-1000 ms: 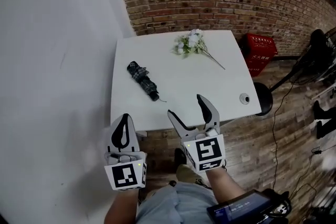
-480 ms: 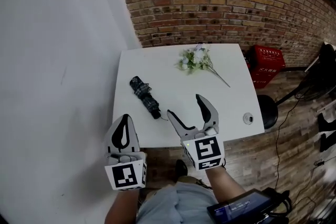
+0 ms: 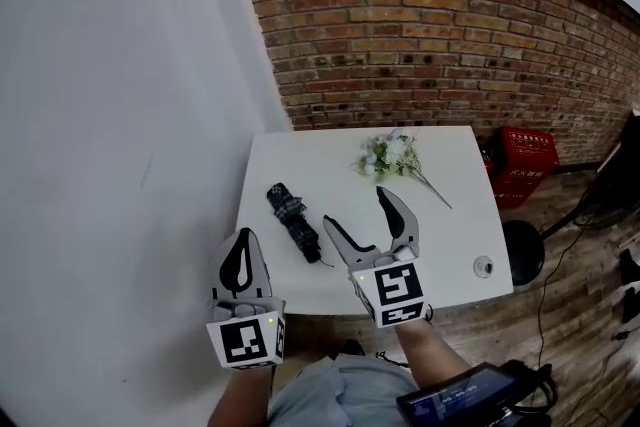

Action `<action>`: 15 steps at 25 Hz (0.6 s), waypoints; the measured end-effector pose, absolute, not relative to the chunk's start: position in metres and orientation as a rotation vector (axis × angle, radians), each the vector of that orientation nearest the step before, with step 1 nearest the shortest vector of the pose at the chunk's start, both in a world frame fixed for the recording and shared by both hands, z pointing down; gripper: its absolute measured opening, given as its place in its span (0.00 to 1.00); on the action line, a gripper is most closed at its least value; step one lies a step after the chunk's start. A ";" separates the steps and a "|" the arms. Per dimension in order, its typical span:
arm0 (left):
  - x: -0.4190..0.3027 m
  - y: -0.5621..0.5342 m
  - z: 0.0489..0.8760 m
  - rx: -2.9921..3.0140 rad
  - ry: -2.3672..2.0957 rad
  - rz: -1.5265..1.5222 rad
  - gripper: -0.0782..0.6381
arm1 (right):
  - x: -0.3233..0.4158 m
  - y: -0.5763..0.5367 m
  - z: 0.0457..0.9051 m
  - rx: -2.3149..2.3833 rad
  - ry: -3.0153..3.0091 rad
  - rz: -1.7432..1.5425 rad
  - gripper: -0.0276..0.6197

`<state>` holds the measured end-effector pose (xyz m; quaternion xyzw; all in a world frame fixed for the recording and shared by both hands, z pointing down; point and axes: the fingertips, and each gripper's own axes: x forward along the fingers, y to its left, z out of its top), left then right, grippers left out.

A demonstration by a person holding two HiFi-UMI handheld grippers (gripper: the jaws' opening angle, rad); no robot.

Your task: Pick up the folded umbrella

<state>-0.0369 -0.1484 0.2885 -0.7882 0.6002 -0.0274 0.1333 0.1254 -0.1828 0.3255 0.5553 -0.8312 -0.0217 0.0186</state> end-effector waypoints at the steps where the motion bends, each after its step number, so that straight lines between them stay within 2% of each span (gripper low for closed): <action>1: -0.039 -0.149 0.287 -2.277 1.749 -0.079 0.12 | 0.124 -0.185 0.323 1.719 -2.588 -0.072 0.64; 15: -0.075 -0.164 0.288 -2.248 1.812 -0.067 0.12 | 0.085 -0.209 0.320 1.653 -2.613 -0.094 0.65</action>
